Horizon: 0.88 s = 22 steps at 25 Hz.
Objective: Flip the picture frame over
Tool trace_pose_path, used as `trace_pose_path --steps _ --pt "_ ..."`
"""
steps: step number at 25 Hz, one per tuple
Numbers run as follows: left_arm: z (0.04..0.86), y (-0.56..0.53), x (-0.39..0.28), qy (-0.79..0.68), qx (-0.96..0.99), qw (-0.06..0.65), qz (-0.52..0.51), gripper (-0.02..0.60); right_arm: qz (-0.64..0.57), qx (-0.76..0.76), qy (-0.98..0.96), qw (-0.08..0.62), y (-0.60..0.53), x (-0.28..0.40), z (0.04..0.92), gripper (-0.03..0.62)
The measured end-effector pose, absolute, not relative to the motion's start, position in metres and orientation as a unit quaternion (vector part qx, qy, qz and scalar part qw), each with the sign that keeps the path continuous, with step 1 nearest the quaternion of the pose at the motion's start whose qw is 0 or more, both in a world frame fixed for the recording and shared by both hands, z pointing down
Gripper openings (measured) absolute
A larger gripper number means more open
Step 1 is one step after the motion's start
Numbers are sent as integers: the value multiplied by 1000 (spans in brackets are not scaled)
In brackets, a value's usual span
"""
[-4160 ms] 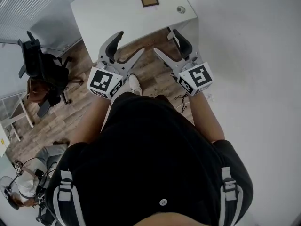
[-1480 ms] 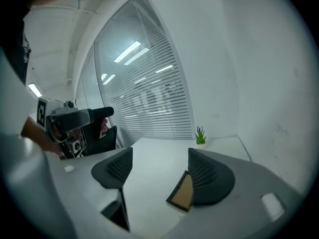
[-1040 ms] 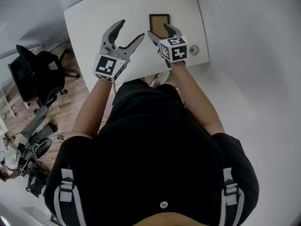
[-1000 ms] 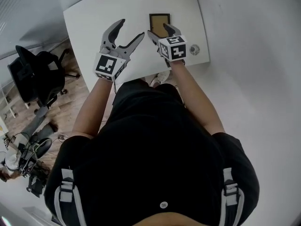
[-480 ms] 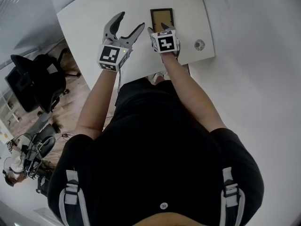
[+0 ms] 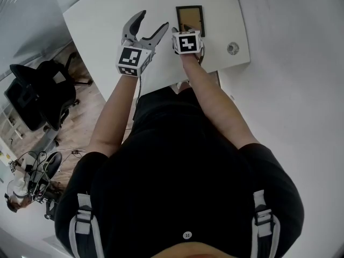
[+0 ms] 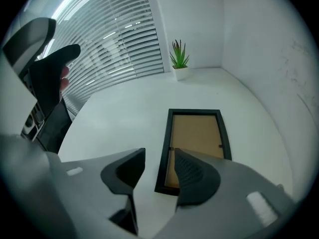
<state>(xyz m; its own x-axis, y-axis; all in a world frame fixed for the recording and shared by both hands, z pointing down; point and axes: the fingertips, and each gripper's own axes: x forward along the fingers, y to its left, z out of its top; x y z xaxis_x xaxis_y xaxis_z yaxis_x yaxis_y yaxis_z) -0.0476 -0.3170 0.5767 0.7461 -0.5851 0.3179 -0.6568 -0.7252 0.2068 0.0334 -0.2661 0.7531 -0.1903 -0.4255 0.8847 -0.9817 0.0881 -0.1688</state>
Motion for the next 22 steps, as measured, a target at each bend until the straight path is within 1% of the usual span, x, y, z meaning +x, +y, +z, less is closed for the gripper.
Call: trace_pose_path --steps 5,10,12,14,17,22 --pt "578 -314 -42 -331 923 165 108 337 407 546 -644 348 -265 40 761 176" --pt "581 -310 -50 -330 923 168 109 337 382 563 -633 369 -266 43 759 132" --pt "582 -309 -51 -328 923 169 109 337 367 571 -629 380 -266 45 758 100" --pt "581 -308 -51 -329 923 169 108 337 358 577 -626 385 -266 47 757 91" --pt "580 -307 -54 -330 923 167 107 337 361 581 -625 375 -266 44 756 58" --pt "581 -304 -62 -335 921 165 107 337 379 578 -629 355 -263 45 758 51"
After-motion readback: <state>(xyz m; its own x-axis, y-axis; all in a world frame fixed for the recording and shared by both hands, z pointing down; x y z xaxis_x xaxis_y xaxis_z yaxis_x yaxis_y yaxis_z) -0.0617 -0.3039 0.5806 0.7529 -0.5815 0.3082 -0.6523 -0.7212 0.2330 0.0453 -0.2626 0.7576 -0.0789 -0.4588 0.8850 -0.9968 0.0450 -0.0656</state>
